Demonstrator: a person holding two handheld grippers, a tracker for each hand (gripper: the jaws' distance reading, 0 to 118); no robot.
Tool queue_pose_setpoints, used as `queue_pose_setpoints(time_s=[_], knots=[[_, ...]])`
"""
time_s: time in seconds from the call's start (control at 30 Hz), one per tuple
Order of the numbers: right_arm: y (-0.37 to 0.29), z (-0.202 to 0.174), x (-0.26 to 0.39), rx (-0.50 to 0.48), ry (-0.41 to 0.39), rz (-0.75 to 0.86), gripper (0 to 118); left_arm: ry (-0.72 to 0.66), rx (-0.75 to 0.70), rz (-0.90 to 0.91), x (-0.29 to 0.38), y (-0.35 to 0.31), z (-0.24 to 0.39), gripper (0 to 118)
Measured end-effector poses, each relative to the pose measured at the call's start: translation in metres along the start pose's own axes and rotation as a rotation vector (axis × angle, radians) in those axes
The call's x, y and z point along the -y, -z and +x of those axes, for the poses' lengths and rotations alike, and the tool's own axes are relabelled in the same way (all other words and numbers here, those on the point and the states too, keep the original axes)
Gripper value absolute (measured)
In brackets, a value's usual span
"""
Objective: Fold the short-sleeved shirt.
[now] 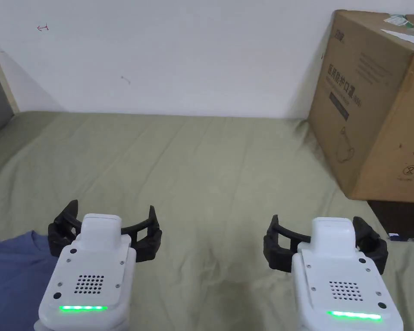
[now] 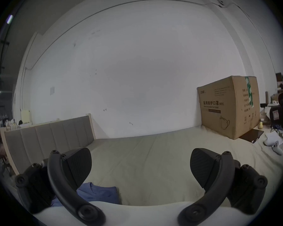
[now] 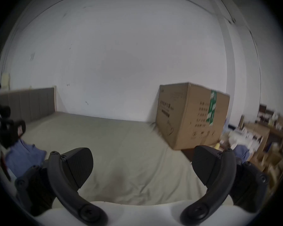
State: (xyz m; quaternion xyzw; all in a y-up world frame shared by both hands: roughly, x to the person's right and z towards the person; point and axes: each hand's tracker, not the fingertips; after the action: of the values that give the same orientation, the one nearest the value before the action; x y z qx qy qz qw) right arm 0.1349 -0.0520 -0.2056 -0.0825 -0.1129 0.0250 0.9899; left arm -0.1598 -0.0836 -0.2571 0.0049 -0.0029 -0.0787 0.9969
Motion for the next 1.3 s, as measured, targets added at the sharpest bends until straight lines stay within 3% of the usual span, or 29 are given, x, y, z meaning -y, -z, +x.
queue_pose_setpoints(time_s=[0.07,0.4,1.3], knots=[[0.001,0.003,0.002,-0.003,0.035,-0.010,118,-0.014,0.000,0.000,-0.001,0.000,0.000,118],[-0.003,-0.002,-0.001,-0.021,-0.022,0.009,118,-0.045,0.018,0.003,-0.006,-0.001,-0.007,118],[-0.004,0.001,-0.007,-0.025,-0.007,0.013,118,-0.082,0.027,0.000,-0.013,-0.001,-0.013,118]])
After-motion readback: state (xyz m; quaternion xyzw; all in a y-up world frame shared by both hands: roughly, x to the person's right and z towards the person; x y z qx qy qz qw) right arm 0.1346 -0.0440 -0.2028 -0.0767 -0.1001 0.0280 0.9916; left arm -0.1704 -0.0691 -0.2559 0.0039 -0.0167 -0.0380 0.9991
